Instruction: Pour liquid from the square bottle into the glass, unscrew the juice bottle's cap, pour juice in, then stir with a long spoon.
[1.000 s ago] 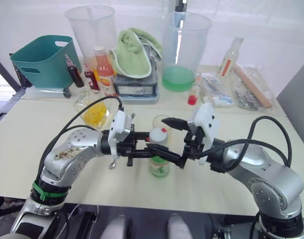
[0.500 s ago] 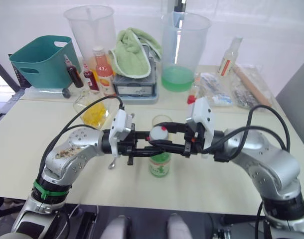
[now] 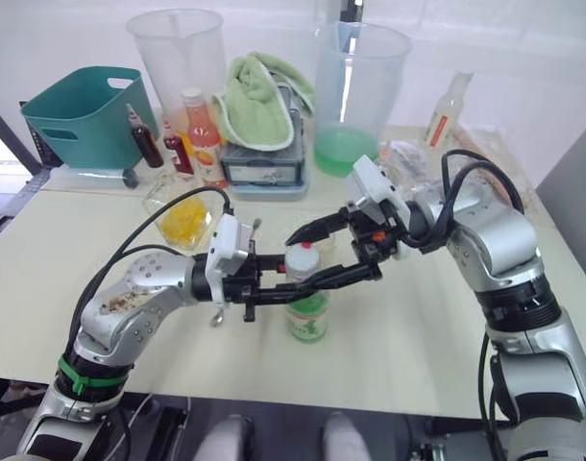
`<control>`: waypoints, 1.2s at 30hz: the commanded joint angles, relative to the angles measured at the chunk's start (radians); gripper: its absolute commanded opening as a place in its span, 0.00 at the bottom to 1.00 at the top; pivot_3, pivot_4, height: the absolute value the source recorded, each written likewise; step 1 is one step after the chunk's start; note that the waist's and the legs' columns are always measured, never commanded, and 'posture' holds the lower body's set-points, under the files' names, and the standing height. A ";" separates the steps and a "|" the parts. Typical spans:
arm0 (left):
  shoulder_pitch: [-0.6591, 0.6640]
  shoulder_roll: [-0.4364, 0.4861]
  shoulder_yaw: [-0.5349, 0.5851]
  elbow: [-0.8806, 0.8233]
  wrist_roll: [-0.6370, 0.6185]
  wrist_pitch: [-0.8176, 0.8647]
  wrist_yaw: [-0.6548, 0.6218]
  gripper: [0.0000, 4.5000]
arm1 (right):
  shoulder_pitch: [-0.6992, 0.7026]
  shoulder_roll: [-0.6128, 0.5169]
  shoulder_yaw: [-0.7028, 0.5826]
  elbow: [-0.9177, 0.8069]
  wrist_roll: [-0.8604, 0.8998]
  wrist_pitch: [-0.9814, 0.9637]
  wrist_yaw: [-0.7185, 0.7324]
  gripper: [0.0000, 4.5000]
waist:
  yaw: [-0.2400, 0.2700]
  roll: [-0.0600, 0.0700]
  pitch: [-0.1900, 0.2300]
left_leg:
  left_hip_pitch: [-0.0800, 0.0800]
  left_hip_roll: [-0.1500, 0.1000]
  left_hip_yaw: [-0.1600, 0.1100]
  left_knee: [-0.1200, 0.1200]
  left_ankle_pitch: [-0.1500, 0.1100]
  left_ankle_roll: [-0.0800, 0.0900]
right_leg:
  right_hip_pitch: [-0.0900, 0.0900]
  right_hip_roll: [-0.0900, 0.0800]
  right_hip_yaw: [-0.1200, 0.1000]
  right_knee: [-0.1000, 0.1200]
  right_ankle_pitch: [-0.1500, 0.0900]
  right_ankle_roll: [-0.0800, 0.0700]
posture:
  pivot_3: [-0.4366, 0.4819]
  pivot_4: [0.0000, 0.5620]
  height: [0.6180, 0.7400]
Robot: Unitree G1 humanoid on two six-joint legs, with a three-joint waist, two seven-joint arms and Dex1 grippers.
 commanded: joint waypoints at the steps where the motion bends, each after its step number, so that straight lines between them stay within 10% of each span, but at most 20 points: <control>1: 0.021 0.010 -0.031 0.008 0.008 0.026 -0.006 0.32 | 0.005 -0.002 -0.089 -0.026 0.038 0.039 -0.042 0.99 | -0.001 0.000 0.000 | 0.000 0.000 0.000 0.000 0.000 0.000 | 0.000 0.000 0.000 0.000 0.000 0.000 | 0.48 0.27 0.89; 13: -0.004 0.000 -0.059 0.040 0.003 0.007 -0.063 0.32 | 0.342 0.048 -0.370 -0.528 0.233 0.285 -0.649 0.99 | -0.001 0.000 0.000 | 0.000 0.000 -0.001 -0.001 0.000 0.000 | 0.000 0.000 0.000 0.001 -0.001 0.001 | 0.48 0.27 0.89; 25: -0.065 -0.042 -0.085 0.138 0.029 -0.036 -0.127 0.32 | 0.439 0.042 -0.405 -0.683 0.332 0.363 -0.938 0.99 | 0.001 0.000 0.000 | 0.000 -0.001 -0.001 -0.001 0.000 0.000 | 0.000 0.000 0.000 0.000 -0.002 0.001 | 0.48 0.27 0.89; 33: -0.053 -0.058 -0.086 0.140 0.052 -0.047 -0.114 0.32 | 0.432 0.015 -0.369 -0.667 0.360 0.343 -0.911 0.43 | 0.002 0.000 0.000 | 0.000 -0.001 -0.001 -0.001 0.000 0.000 | 0.001 0.000 0.000 0.000 -0.002 0.001 | 0.48 0.27 0.89; 36: -0.042 -0.052 -0.079 0.127 0.053 -0.043 -0.106 0.32 | 0.411 -0.012 -0.336 -0.626 0.340 0.314 -0.808 0.38 | 0.001 0.000 0.000 | 0.001 -0.001 -0.001 0.000 0.000 0.000 | 0.001 -0.001 0.000 0.000 -0.002 0.002 | 0.48 0.27 0.89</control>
